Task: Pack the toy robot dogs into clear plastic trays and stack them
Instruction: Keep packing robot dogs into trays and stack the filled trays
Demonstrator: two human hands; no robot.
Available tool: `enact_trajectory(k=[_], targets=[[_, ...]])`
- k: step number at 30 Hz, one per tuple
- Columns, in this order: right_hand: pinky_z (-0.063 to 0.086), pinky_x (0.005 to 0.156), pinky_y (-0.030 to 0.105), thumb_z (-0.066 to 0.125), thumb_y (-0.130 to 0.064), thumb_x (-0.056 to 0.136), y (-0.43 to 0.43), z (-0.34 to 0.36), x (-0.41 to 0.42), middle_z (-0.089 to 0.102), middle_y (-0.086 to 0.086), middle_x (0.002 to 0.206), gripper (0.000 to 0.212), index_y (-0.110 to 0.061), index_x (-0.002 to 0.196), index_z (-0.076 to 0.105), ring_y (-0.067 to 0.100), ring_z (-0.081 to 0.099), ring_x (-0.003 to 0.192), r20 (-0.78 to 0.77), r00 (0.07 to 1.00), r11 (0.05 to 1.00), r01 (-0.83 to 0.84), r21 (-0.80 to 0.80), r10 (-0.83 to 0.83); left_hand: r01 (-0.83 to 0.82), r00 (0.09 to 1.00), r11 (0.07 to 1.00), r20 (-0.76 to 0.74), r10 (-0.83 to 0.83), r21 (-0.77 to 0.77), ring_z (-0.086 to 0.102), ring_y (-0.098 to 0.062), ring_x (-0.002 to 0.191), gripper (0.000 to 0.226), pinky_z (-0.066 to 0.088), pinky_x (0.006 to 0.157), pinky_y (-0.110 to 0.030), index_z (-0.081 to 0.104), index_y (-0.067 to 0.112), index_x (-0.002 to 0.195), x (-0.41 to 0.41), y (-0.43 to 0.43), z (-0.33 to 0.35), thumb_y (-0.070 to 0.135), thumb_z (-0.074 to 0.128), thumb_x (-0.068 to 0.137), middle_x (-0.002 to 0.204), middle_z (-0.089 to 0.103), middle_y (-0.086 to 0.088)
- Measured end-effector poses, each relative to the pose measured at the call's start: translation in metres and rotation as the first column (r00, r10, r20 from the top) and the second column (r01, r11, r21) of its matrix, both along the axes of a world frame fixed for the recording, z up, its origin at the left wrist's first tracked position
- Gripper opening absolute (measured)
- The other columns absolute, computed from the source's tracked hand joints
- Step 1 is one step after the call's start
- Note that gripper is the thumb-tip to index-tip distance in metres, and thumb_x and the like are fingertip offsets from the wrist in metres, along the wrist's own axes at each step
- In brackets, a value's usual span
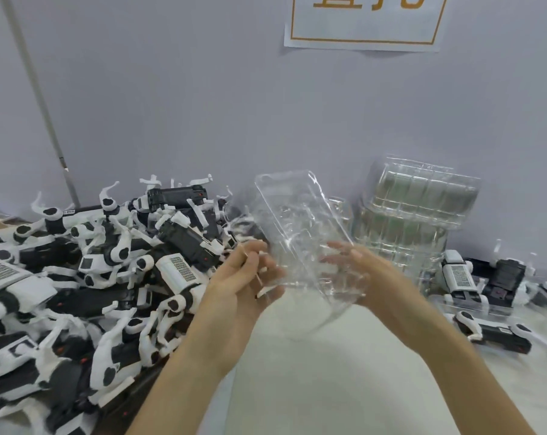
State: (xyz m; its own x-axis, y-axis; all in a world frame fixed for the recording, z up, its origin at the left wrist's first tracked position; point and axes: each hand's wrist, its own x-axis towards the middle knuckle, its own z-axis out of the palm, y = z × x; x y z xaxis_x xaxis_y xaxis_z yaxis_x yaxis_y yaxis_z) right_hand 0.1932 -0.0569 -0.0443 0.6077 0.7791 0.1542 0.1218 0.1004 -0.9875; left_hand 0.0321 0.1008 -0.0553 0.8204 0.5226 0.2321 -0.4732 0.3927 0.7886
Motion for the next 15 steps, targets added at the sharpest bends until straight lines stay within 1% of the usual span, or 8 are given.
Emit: enact_trajectory(k=[1, 3, 5, 8, 10, 12, 14, 15], targets=[[0.051, 0.094, 0.044, 0.058, -0.042, 0.088, -0.006, 0.002, 0.003, 0.071, 0.002, 0.121, 0.042, -0.026, 0.126, 0.066, 0.025, 0.069, 0.108, 0.057, 0.996, 0.998, 0.069, 0.005, -0.069, 0.002, 0.999, 1.000, -0.049, -0.001, 0.024, 0.067, -0.017, 0.084, 0.018, 0.055, 0.071, -0.029, 0.069, 0.020, 0.100, 0.002, -0.002, -0.005, 0.025, 0.059, 0.086, 0.088, 0.065, -0.001], [0.051, 0.090, 0.037, 0.061, -0.039, 0.084, -0.018, 0.007, 0.010, 0.072, -0.001, 0.118, 0.038, -0.028, 0.121, 0.068, 0.021, 0.070, 0.107, 0.118, 0.979, 0.986, 0.166, 0.022, -0.167, -0.026, 0.987, 0.997, -0.157, 0.037, 0.068, 0.070, -0.020, 0.091, 0.031, 0.056, 0.071, -0.029, 0.067, 0.017, 0.115, 0.007, -0.005, -0.012, 0.022, 0.064, 0.085, 0.100, 0.071, -0.004], [0.049, 0.090, 0.035, 0.062, -0.039, 0.085, -0.034, 0.011, 0.018, 0.073, -0.004, 0.116, 0.034, -0.031, 0.117, 0.070, 0.017, 0.069, 0.108, 0.152, 0.970, 0.982, 0.187, 0.025, -0.188, -0.063, 0.971, 0.996, -0.227, 0.076, 0.063, 0.072, -0.023, 0.097, 0.035, 0.057, 0.074, -0.032, 0.062, 0.015, 0.126, 0.011, -0.005, -0.017, 0.016, 0.064, 0.091, 0.109, 0.072, -0.006], [0.047, 0.094, 0.042, 0.063, -0.041, 0.082, -0.055, 0.014, 0.034, 0.073, -0.002, 0.116, 0.032, -0.032, 0.111, 0.073, 0.019, 0.070, 0.108, 0.157, 0.967, 0.979, 0.202, -0.001, -0.199, -0.113, 0.955, 0.992, -0.271, 0.121, 0.048, 0.072, -0.026, 0.103, 0.030, 0.055, 0.082, -0.038, 0.062, 0.017, 0.125, 0.012, -0.004, -0.019, 0.020, 0.058, 0.096, 0.111, 0.073, -0.003], [0.046, 0.094, 0.042, 0.058, -0.030, 0.092, -0.063, 0.013, 0.043, 0.074, 0.000, 0.115, 0.022, -0.029, 0.106, 0.075, 0.020, 0.069, 0.108, 0.158, 0.972, 0.982, 0.184, -0.046, -0.175, -0.121, 0.947, 0.989, -0.288, 0.141, 0.086, 0.071, -0.022, 0.104, 0.028, 0.054, 0.083, -0.038, 0.064, 0.022, 0.122, 0.012, -0.004, -0.020, 0.029, 0.056, 0.097, 0.116, 0.073, 0.000], [0.045, 0.094, 0.041, 0.047, -0.015, 0.097, -0.065, 0.008, 0.051, 0.075, 0.001, 0.112, 0.032, -0.027, 0.098, 0.076, 0.020, 0.070, 0.106, 0.136, 0.979, 0.978, 0.172, -0.119, -0.155, -0.074, 0.940, 0.985, -0.318, 0.121, 0.156, 0.070, -0.015, 0.107, 0.035, 0.052, 0.085, -0.036, 0.063, 0.030, 0.122, 0.010, -0.004, -0.021, 0.041, 0.062, 0.090, 0.119, 0.071, 0.005], [0.043, 0.100, 0.045, 0.041, -0.011, 0.098, -0.062, -0.003, 0.057, 0.075, 0.001, 0.111, 0.035, -0.023, 0.103, 0.074, 0.020, 0.071, 0.105, 0.116, 0.984, 0.959, 0.161, -0.232, -0.137, -0.033, 0.916, 0.968, -0.379, 0.129, 0.248, 0.064, -0.010, 0.114, 0.042, 0.050, 0.093, -0.035, 0.061, 0.035, 0.122, 0.011, -0.008, -0.024, 0.048, 0.061, 0.082, 0.123, 0.067, 0.011], [0.042, 0.103, 0.047, 0.039, -0.012, 0.100, -0.059, -0.011, 0.059, 0.075, 0.000, 0.111, 0.034, -0.020, 0.109, 0.070, 0.020, 0.070, 0.106, 0.118, 0.986, 0.944, 0.146, -0.296, -0.115, -0.035, 0.895, 0.950, -0.413, 0.167, 0.309, 0.060, -0.009, 0.118, 0.037, 0.048, 0.098, -0.035, 0.060, 0.035, 0.121, 0.013, -0.011, -0.027, 0.047, 0.062, 0.086, 0.126, 0.063, 0.013]])
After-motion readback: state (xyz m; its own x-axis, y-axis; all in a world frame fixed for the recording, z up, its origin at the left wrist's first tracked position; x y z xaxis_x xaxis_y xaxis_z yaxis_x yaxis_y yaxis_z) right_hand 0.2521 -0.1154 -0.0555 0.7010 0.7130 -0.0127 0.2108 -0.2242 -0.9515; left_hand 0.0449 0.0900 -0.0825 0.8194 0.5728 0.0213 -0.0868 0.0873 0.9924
